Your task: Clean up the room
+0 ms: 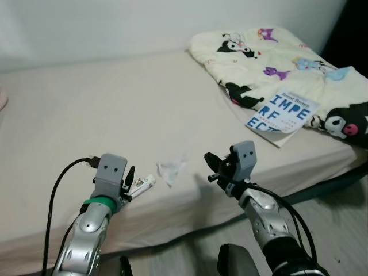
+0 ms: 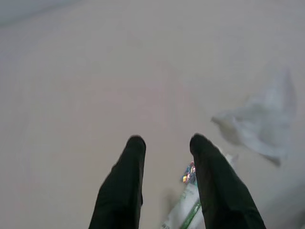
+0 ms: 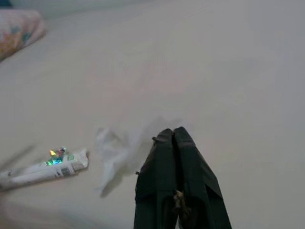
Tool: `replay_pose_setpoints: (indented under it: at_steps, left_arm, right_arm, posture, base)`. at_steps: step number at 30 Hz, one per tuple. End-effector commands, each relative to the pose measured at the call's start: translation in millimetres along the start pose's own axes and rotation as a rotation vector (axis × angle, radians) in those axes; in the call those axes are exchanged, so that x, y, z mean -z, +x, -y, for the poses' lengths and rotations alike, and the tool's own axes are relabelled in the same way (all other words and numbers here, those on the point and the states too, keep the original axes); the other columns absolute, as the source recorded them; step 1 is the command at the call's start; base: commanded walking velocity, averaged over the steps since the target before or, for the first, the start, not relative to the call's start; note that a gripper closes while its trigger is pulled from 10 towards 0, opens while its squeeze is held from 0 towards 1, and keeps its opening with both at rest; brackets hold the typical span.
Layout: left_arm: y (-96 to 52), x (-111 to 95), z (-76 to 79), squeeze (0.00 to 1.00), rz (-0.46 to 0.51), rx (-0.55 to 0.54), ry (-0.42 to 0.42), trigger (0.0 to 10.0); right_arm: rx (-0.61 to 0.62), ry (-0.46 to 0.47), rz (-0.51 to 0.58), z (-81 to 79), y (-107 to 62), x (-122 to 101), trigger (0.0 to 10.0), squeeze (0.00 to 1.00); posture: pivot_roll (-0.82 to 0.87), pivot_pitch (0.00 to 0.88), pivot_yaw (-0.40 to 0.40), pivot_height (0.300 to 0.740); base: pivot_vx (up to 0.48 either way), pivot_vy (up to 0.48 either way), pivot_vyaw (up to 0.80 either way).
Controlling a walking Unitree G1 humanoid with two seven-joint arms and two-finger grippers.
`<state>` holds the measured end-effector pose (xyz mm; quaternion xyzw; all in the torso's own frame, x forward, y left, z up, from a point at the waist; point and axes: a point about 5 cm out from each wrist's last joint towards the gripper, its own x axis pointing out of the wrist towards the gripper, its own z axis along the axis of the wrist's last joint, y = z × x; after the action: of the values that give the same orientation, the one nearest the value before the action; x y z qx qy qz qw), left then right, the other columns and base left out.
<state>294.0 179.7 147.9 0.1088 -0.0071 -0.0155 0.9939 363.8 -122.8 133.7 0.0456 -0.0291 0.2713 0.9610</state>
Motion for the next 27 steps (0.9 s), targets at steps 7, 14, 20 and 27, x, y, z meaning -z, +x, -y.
replay_pose_setpoints:
  at_steps: [7, 14, 20, 27]
  left_arm:
    - [-22.5, -26, -21.7, 0.00, 0.033, -0.048, 0.015, 10.0]
    - [-41.0, -40, -29.9, 0.00, 0.027, -0.076, 0.027, 10.0]
    - [-57.5, -50, -33.1, 0.00, 0.005, -0.099, 0.031, 10.0]
    - [-74.2, -51, -34.5, 0.00, -0.042, -0.110, 0.039, 10.0]
  right_arm:
    - [0.006, 0.060, -0.032, 3.7, 14.0, -6, 10.0, 1.00]
    - [-0.051, 0.011, -0.027, -1.3, 28.6, -22, 10.0, 1.00]
    - [-0.099, -0.075, -0.058, -8.0, 37.8, -29, 10.0, 1.00]
    - [-0.017, -0.193, -0.164, -2.8, 42.1, -29, 10.0, 0.00]
  posture:
    - [0.14, 0.278, 0.049, 0.556]
    - [0.20, 0.352, 0.048, 0.556]
    - [0.26, 0.407, 0.054, 0.556]
    - [0.32, 0.449, 0.071, 0.556]
  base:
    - [0.000, 0.000, 0.00]
    - [0.000, 0.000, 0.00]
    - [0.000, 0.000, 0.00]
    - [0.000, 0.000, 0.00]
